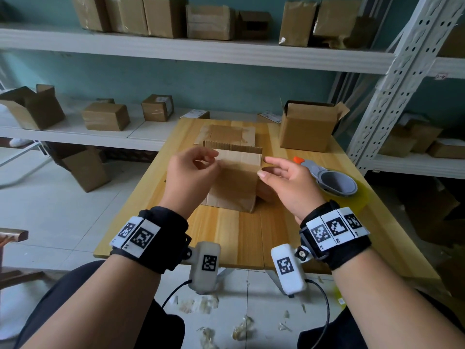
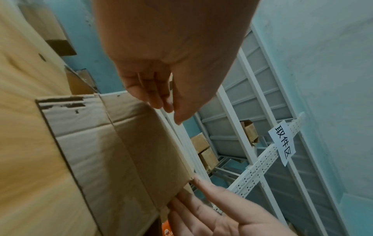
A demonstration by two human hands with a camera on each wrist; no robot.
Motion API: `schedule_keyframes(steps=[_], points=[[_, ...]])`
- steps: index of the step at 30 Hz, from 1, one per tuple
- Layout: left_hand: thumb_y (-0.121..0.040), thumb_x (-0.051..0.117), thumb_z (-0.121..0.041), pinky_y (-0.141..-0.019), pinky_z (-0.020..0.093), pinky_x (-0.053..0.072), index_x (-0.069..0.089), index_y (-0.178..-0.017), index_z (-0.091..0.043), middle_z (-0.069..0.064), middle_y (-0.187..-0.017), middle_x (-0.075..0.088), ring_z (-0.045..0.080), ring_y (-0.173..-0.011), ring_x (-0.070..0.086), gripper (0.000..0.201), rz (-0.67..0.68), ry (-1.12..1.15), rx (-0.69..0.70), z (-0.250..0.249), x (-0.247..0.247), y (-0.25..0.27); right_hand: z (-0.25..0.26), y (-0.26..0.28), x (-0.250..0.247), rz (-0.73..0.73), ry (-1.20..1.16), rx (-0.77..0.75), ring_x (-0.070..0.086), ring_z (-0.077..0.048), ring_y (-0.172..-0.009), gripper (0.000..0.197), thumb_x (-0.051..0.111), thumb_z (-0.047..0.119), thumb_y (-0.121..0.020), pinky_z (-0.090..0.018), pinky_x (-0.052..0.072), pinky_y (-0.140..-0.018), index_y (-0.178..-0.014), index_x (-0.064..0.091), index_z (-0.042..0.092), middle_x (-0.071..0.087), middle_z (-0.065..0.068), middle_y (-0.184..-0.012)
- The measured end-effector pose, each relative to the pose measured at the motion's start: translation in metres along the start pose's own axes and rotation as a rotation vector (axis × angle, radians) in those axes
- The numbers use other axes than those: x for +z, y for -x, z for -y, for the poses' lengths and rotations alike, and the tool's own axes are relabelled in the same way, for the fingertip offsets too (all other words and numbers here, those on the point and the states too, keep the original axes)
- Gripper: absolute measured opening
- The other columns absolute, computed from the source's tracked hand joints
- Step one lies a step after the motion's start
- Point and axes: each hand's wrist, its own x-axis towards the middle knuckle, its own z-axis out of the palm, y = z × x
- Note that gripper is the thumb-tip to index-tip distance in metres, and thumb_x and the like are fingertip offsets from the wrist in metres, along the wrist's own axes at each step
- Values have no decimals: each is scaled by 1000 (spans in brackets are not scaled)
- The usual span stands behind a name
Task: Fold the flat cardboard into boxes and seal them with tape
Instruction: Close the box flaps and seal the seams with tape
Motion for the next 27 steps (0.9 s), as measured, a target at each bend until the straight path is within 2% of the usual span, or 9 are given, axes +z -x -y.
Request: schedule_keyframes(steps=[2,5,10,14,16,18,20,23,27], points=[[-96,77,-23,-65,20,50,78,-96,-22,-6,-85,71,7,-76,63,2,60,119,-88,-6,1,4,2,3,-2,-27,21,-24,64,0,-111,37,70,22,-99,-22,51,-97,-136,66,26,70,12,-117],[-100,73,-24,-68,24,54,77,-93,-13,-1,-80,74,10,-75,67,13,217,232,-204,-12,4,7,2,5,-8,-87,111,-85,65,1,-109,28,67,17,-100,-16,50,-90,-127,71,25,73,10,-117],[-105,66,-24,-82,35,59,73,-117,-3,14,-105,80,23,-92,70,25,463,407,-402,-19,17,17,-2,7,-25,-245,190,-109,67,0,-98,17,68,15,-98,-17,54,-88,-110,76,24,74,10,-104],[-107,63,-28,-92,38,60,72,-120,-10,11,-109,80,23,-97,70,24,628,450,-498,-22,29,23,-6,11,-40,-345,311,-47,58,11,-92,15,68,21,-98,-5,39,-76,-109,76,27,69,19,-102],[-107,64,-31,-94,40,59,72,-122,-10,14,-118,78,23,-100,72,27,651,458,-524,-20,36,24,-8,10,-47,-346,368,21,61,0,-100,17,70,28,-96,-13,43,-80,-112,74,28,68,12,-111],[-106,64,-33,-94,40,61,71,-126,-7,15,-122,77,23,-102,74,33,660,472,-553,-17,42,24,-14,5,-52,-321,449,100,62,-15,-114,28,72,37,-92,-33,50,-98,-118,69,28,66,6,-120],[-106,64,-33,-93,39,62,70,-129,-5,14,-122,77,23,-102,75,36,663,474,-574,-17,48,25,-17,1,-56,-304,535,161,60,-25,-120,43,72,46,-88,-46,48,-107,-125,63,28,61,-1,-129],[-105,66,-31,-91,39,63,70,-129,-4,16,-125,76,24,-102,75,36,667,479,-601,-16,56,26,-16,-2,-56,-268,639,253,56,-33,-122,60,68,59,-86,-49,46,-109,-134,53,26,49,-8,-137],[-105,67,-29,-93,39,63,68,-131,-3,17,-122,76,26,-103,75,37,657,462,-607,-15,64,29,-16,-6,-54,-186,816,282,59,-35,-122,71,61,68,-86,-43,49,-103,-143,49,26,62,-7,-137]])
